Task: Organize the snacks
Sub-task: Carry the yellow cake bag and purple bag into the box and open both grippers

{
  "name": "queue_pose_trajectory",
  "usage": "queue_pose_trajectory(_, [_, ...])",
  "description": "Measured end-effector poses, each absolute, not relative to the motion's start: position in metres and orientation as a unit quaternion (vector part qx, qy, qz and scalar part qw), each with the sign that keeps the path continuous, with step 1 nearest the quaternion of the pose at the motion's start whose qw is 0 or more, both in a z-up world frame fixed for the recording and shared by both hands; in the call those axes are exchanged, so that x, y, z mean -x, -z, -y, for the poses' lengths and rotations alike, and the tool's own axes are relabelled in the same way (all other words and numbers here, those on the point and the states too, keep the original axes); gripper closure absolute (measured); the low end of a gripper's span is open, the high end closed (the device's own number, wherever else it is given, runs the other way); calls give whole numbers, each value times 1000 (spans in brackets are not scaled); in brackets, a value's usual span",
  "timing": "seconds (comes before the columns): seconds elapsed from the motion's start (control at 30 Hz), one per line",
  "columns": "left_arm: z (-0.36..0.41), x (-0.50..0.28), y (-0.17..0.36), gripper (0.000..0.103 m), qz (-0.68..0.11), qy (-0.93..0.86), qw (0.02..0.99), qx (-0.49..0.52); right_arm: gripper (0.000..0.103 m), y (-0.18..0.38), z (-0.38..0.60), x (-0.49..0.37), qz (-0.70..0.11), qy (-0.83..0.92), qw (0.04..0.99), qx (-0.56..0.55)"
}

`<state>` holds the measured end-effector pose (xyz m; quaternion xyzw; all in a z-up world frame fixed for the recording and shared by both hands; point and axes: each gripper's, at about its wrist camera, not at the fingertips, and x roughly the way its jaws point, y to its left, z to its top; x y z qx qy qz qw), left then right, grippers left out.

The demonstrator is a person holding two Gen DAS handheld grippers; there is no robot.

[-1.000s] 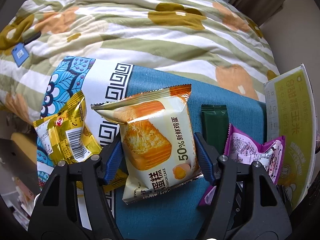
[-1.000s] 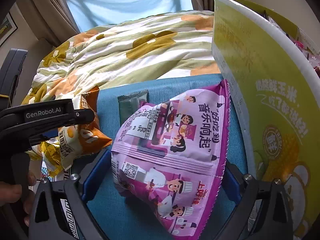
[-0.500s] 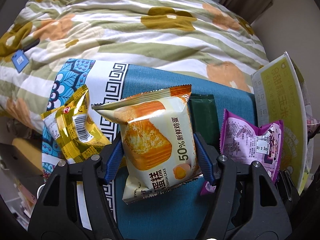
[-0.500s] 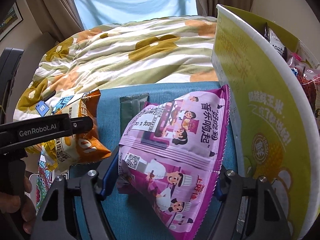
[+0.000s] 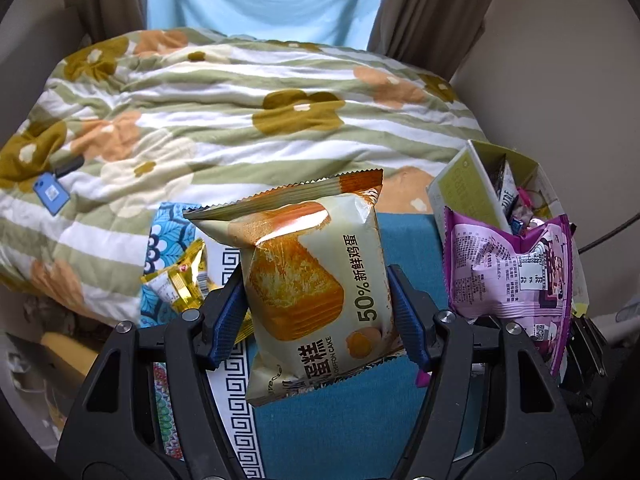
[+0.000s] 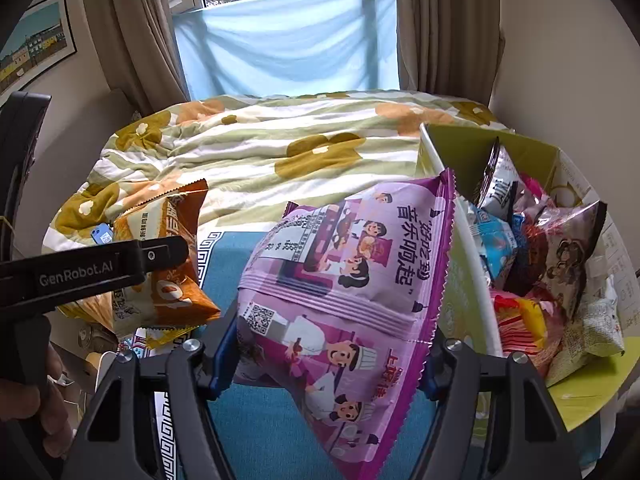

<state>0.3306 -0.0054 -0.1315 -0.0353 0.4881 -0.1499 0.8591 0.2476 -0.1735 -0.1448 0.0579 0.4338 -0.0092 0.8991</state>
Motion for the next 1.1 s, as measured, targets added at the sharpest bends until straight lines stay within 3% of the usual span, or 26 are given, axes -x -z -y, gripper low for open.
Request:
queue_pose_trajectory(0.47, [105, -299, 71, 40, -446, 250, 859, 28, 38, 51, 234, -188, -376, 66, 922, -60])
queue_pose_trajectory(0.93, [271, -270, 103, 39, -474, 231, 849, 38, 38, 35, 372, -179, -367, 55, 927, -56])
queue_pose_trajectory(1.0, [284, -265, 111, 31, -477, 224, 849, 36, 38, 36, 389, -181, -368, 44, 927, -54])
queue_pose_trajectory(1.07, [291, -261, 116, 3, -480, 206, 852, 28, 38, 39, 404, -182, -372, 31, 926, -51])
queue_pose_trajectory(1.1, [291, -258, 117, 2, -476, 198, 856, 30, 38, 41, 410, -185, -374, 25, 926, -52])
